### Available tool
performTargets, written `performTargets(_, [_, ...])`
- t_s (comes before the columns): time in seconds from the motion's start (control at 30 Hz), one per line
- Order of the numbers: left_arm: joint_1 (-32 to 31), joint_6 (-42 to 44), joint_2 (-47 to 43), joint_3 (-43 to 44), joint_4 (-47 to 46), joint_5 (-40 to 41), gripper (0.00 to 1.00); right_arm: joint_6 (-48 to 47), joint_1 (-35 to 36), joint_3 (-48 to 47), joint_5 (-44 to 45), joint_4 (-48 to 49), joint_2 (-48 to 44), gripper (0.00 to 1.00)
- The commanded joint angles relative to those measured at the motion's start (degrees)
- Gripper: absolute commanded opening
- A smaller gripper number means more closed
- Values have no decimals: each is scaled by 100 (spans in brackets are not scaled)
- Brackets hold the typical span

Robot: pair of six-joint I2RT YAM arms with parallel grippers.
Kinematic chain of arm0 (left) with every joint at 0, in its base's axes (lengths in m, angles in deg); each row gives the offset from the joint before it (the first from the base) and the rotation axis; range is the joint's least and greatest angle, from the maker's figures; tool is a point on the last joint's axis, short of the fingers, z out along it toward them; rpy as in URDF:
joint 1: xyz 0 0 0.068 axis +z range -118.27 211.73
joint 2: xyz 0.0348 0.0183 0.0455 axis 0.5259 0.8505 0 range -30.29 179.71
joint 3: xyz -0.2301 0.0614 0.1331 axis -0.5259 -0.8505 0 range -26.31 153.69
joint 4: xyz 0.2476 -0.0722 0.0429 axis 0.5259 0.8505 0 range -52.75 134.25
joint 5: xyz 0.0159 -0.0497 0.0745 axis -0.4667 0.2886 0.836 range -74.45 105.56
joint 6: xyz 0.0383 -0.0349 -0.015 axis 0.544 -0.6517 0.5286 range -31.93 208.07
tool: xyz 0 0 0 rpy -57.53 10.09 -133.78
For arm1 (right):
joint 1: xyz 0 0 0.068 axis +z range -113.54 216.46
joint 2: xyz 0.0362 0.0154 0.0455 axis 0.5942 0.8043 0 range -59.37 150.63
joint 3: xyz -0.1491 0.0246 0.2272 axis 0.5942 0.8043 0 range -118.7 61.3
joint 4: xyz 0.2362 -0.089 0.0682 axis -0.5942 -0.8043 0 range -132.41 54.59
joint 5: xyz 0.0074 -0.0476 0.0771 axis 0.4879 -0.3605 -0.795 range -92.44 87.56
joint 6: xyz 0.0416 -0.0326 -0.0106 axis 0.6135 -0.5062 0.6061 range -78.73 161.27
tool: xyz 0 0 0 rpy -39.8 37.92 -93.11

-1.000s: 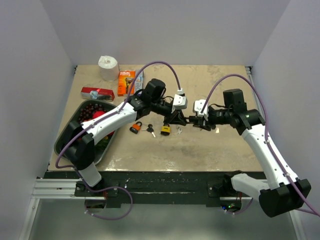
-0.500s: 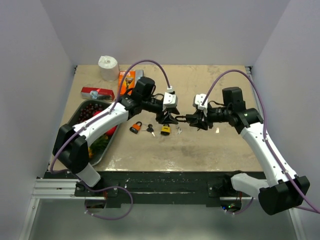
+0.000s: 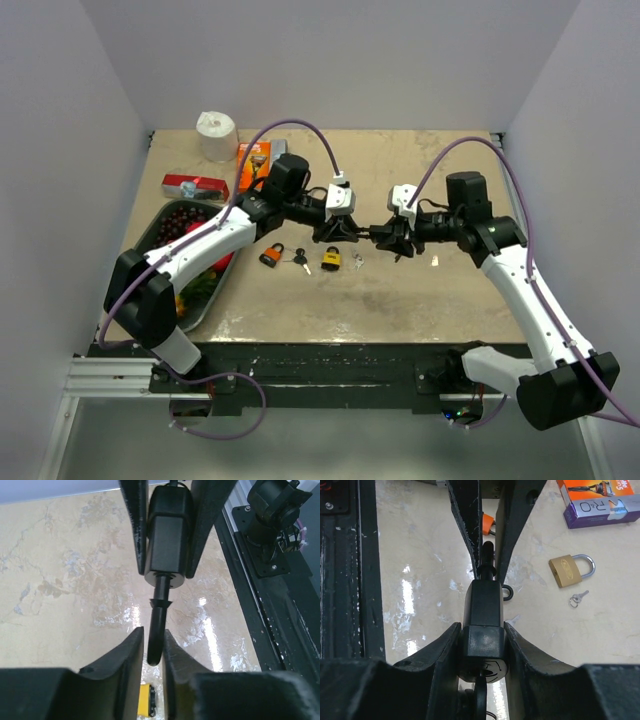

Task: Lock with the key
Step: Lock the lock.

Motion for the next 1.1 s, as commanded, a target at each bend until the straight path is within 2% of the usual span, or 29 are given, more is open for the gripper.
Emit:
performTargets(0.0, [-15,39,-139,-71,-365,-205,19,193,18,-250,-444,596,-134,0])
performTargets(0.03, [-32,22,-139,-71,-392,-266,12,228,27,-241,-453,641,-134,0])
performTargets(0.13, [-85,-5,-165,-45,-427,-381,0,317,18,-180,-453,790,-108,0])
performTargets(0.37, [-226,-373,-192,-10,-681,-434,0,36,71,-224,-567,721,32,0])
performTargets(0.57, [-322,-910,-201,25,-1472,-530,0,-360,264,-189,-699,377,173,0])
performTargets(0.8, [-664,-1261,-131,87,-2149,-566,0,-307,536,-197,-734,694,366,0])
performTargets(1.07, [-779,-1605,-7,61,-3010,-285,0,-176,791,-215,-997,589,472,0])
